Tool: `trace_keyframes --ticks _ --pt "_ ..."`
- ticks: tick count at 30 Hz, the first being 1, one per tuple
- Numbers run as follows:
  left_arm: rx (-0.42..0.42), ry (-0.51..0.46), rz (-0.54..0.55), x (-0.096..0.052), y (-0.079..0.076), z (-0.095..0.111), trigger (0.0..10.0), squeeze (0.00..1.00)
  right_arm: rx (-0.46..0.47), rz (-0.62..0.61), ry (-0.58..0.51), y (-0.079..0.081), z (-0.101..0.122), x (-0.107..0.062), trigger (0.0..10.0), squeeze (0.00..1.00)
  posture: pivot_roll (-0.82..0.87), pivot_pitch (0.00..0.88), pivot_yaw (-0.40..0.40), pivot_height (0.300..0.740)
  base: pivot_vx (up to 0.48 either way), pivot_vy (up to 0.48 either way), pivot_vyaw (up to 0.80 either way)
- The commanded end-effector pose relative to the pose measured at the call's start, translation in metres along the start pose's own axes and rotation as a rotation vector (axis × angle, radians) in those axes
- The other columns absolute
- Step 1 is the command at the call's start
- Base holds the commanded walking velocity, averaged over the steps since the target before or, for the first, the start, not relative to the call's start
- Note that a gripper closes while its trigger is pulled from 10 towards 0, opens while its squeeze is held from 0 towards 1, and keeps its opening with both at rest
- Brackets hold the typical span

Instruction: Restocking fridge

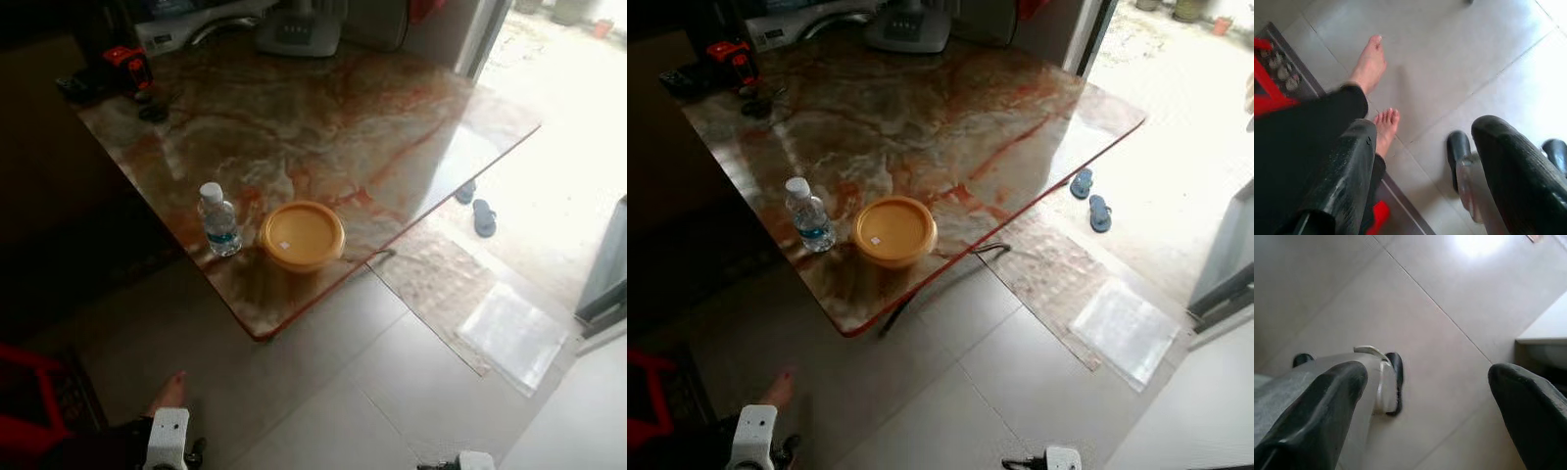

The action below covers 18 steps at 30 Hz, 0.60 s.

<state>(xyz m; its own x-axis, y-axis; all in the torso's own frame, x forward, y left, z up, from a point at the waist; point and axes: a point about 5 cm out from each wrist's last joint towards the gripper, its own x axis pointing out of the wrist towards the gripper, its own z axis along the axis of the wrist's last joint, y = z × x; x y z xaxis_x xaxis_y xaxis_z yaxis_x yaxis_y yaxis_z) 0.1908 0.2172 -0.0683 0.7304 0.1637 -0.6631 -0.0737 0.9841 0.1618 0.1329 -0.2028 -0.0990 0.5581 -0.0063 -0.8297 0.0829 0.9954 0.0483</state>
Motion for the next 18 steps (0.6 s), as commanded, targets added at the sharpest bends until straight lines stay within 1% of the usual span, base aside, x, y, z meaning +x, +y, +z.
trace_keyframes --ticks 1,4,6,8,9,12,14,15,16,17,18 --pt "-0.013 -0.002 -0.002 -0.001 -0.003 -0.002 10.0 0.00 0.005 0.008 0.049 0.001 -0.014 -0.003 10.0 0.00 -0.11 0.195 -0.026 0.740 0.000 0.000 0.80" --pt "-0.013 -0.014 -0.005 -0.001 -0.004 0.000 10.0 0.00 0.014 0.009 0.049 0.001 -0.014 -0.003 10.0 0.00 -0.11 0.199 -0.027 0.740 0.000 0.000 0.75" --pt "-0.013 -0.036 -0.006 0.000 -0.004 0.004 10.0 0.00 0.012 0.011 0.049 0.001 -0.014 -0.003 10.0 0.00 -0.11 0.203 -0.027 0.740 0.000 0.000 0.46" --pt "-0.019 -0.073 -0.001 0.001 -0.004 0.011 10.0 0.00 0.021 0.014 0.049 0.001 -0.014 -0.003 10.0 0.00 -0.10 0.203 -0.027 0.740 0.000 0.000 0.00" --pt "-0.019 -0.073 -0.001 0.001 -0.004 0.011 10.0 0.00 0.021 0.014 0.049 0.001 -0.014 -0.003 10.0 0.00 -0.10 0.203 -0.027 0.740 0.000 0.000 0.00" --pt "-0.021 -0.155 0.009 0.003 -0.004 0.026 10.0 0.00 0.023 0.013 0.052 0.001 -0.015 -0.003 10.0 0.00 -0.10 0.201 -0.029 0.740 0.000 0.000 0.00" --pt "-0.007 -0.213 0.009 0.003 -0.005 0.035 10.0 0.00 0.021 0.013 0.053 0.001 -0.015 -0.003 10.0 0.00 -0.10 0.200 -0.029 0.740 0.000 0.000 0.00" --pt "-0.007 -0.213 0.009 0.003 -0.005 0.035 10.0 0.00 0.021 0.013 0.053 0.001 -0.015 -0.003 10.0 0.00 -0.10 0.200 -0.029 0.740 0.000 0.000 0.00" --pt "0.005 -0.296 0.003 0.003 -0.006 0.049 10.0 0.00 0.021 0.013 0.053 0.001 -0.015 -0.003 10.0 0.00 -0.10 0.200 -0.031 0.740 0.000 0.000 0.00" --pt "0.009 -0.334 0.000 0.002 -0.007 0.055 10.0 0.00 0.021 0.013 0.054 0.001 -0.015 -0.003 10.0 0.00 -0.10 0.200 -0.031 0.740 0.000 0.000 0.00" --pt "0.009 -0.334 0.000 0.002 -0.007 0.055 10.0 0.00 0.021 0.013 0.054 0.001 -0.015 -0.003 10.0 0.00 -0.10 0.200 -0.031 0.740 0.000 0.000 0.00"
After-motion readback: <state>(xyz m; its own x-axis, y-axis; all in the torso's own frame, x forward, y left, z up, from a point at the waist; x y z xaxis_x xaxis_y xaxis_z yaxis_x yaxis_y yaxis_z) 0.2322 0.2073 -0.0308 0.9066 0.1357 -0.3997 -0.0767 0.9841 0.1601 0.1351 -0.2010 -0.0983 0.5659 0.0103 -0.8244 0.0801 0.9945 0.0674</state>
